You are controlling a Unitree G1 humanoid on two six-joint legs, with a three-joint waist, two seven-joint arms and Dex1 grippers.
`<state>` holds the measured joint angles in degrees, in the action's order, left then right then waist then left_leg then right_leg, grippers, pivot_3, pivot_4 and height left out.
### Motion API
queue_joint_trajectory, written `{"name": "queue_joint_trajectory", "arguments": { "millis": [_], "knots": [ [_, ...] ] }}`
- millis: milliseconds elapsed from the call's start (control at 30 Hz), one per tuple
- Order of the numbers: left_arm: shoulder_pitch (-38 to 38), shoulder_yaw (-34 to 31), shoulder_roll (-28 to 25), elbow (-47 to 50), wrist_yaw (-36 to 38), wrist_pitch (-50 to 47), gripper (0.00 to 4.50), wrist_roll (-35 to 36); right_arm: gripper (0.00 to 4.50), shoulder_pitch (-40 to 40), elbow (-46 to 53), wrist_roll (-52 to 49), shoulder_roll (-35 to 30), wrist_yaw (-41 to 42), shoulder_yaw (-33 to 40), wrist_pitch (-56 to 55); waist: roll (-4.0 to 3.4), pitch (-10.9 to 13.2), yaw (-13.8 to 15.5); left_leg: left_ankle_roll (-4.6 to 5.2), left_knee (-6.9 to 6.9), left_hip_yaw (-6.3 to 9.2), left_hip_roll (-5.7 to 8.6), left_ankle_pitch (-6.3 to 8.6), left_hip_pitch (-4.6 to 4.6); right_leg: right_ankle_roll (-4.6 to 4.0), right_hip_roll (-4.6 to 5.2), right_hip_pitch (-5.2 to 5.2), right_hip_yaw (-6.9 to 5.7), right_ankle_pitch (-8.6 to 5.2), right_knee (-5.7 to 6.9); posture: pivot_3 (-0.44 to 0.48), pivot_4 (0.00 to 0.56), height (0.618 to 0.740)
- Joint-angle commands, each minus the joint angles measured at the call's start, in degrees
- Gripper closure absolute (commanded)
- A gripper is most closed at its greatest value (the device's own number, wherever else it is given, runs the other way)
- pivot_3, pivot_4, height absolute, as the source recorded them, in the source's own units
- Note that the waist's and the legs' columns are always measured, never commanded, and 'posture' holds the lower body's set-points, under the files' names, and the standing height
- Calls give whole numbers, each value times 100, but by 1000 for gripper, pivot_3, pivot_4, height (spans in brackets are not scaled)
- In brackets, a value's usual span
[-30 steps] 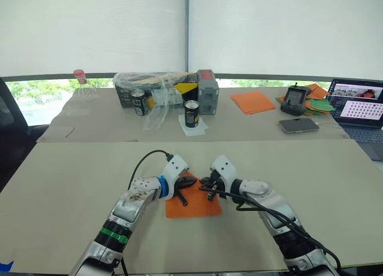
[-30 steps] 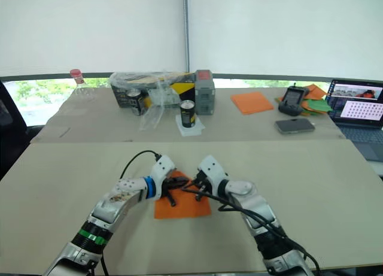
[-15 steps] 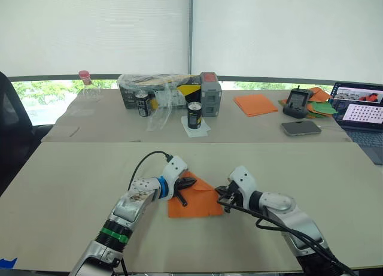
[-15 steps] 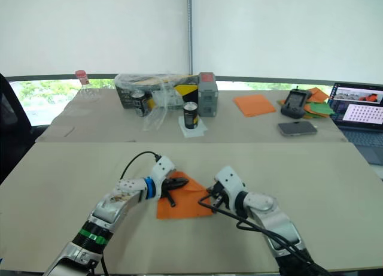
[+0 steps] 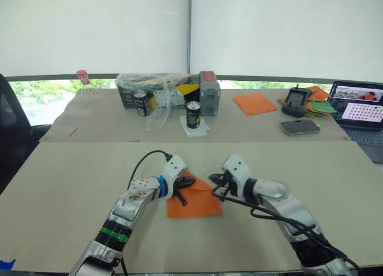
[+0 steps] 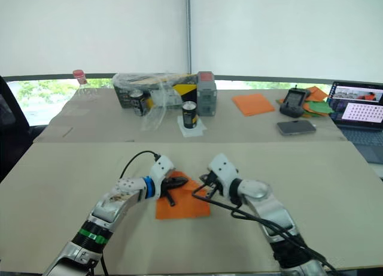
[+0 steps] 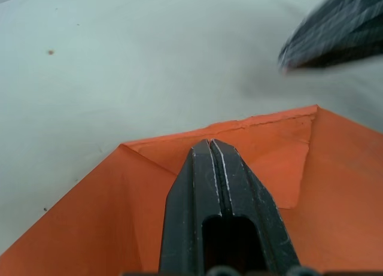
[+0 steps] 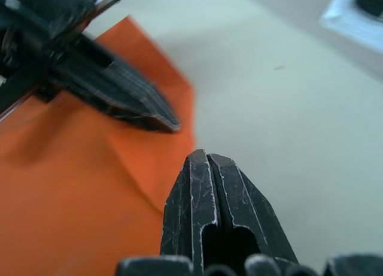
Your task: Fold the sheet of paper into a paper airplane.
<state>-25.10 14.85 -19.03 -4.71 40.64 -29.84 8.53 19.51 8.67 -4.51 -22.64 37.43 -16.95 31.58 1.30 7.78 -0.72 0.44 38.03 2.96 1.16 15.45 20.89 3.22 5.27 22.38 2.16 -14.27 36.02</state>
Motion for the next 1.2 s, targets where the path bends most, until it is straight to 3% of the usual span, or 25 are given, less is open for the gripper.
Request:
{"name": "queue_joint_trajectory", "arguments": {
  "millis": [33, 367, 500, 700, 833, 900, 1067, 1200],
  "knots": [
    [118, 50, -69, -108, -48, -100, 4500, -132, 4435, -22, -265, 211, 79, 11, -273, -422, 0, 0, -4, 0, 0, -1, 2, 0, 5, 0, 2, 4, 1, 0, 0, 0, 150, 740],
    [435, -397, -160, 524, -225, -541, 4500, 152, 4435, 97, -785, 495, 161, 363, -796, -311, 0, -1, -63, 0, -10, -2, -6, 0, -16, 0, -4, -4, 3, 0, 5, 0, 150, 740],
    [620, -1278, -239, 1501, -306, -1508, 4500, 961, 4435, 265, -1081, 572, 182, 437, -852, -236, 0, 0, -113, 0, -14, -1, -9, 0, -17, 0, -6, -1, 4, 0, 7, 0, 150, 740],
    [803, -3257, -607, 2465, -781, -3292, 4500, 2242, 4435, 524, -1505, 534, 313, 693, -978, -241, 0, 1, -181, -1, -17, 5, -12, 0, -29, -1, -7, -6, 4, 0, 10, 0, 150, 740],
    [938, -3938, -478, 2641, -1306, -3825, 3349, 2548, 4500, 673, -1706, 573, 443, 802, -1050, -304, 0, 0, -187, -2, -32, 2, -13, 1, -54, -1, -8, -17, 6, 0, 10, 0, 150, 740],
    [949, -4002, -221, 2682, -1507, -4039, 2711, 2714, 4500, 721, -1767, 584, 494, 832, -1073, -327, 3, -1, -171, -3, -32, 3, -12, 2, -56, -2, -6, -20, 6, 0, 9, 0, 150, 740],
    [946, -3796, 393, 2682, -1974, -4095, 2711, 2806, 4500, 770, -1807, 616, 557, 867, -1046, -310, 12, -5, -163, -17, -31, 2, -10, 7, -55, -3, -2, -21, 10, 1, 8, 0, 150, 740],
    [1033, -3427, 471, 2548, -2081, -3870, 2711, 2684, 4500, 739, -1748, 610, 542, 831, -993, -254, 12, -5, -180, -36, -32, 5, -11, 19, -56, -6, -14, -12, 22, -1, 8, 0, 150, 740]
  ]
}}
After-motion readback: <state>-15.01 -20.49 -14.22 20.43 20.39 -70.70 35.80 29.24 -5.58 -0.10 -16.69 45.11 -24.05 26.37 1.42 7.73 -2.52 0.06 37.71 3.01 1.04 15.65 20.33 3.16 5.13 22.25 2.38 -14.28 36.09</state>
